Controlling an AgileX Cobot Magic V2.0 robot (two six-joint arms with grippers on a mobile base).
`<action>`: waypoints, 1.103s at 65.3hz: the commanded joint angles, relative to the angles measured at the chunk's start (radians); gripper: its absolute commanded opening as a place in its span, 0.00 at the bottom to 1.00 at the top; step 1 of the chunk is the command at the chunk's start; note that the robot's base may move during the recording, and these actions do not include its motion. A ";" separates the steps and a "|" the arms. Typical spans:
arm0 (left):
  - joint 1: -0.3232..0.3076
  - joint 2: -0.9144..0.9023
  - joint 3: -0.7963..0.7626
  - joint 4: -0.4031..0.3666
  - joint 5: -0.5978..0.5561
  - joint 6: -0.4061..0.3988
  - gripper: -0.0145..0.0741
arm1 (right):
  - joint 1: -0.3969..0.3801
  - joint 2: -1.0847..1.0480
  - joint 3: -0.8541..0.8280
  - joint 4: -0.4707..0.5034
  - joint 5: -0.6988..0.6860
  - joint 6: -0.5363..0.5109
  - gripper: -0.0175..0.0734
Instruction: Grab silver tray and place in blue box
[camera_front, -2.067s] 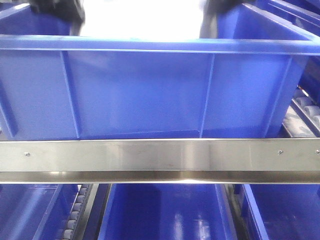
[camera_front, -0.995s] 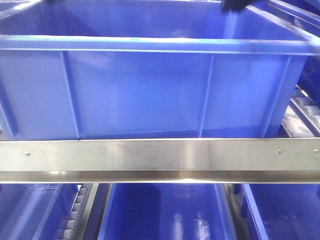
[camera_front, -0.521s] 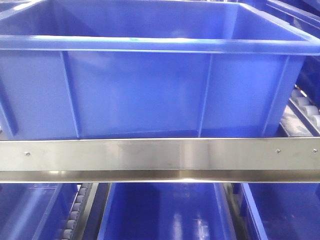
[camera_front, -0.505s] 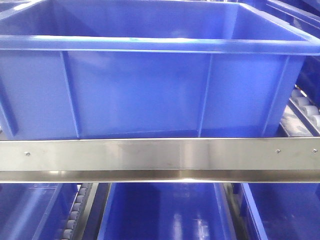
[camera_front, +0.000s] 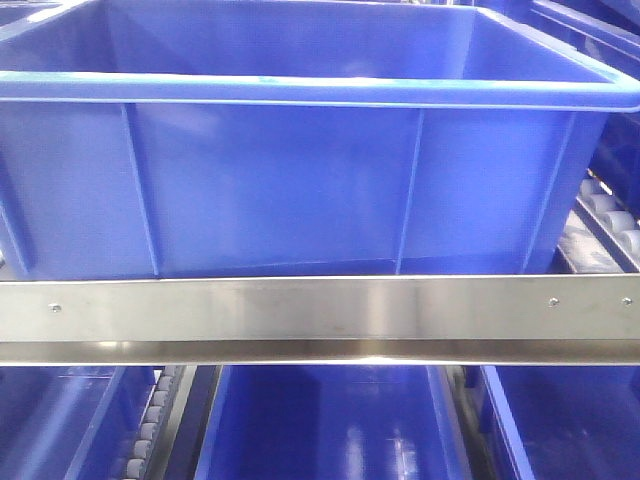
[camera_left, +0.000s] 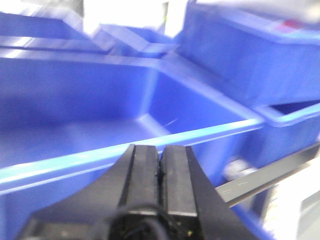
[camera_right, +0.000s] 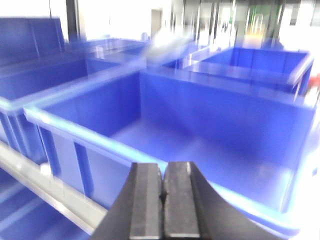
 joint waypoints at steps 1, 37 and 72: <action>-0.006 -0.019 -0.005 -0.007 -0.101 -0.008 0.07 | 0.003 -0.022 -0.013 -0.001 -0.053 -0.011 0.25; -0.006 -0.022 0.021 -0.007 -0.150 -0.008 0.07 | 0.003 -0.025 0.011 -0.001 -0.047 -0.011 0.25; -0.006 -0.022 0.021 -0.007 -0.150 -0.008 0.06 | -0.291 -0.035 0.199 0.936 -0.099 -0.958 0.25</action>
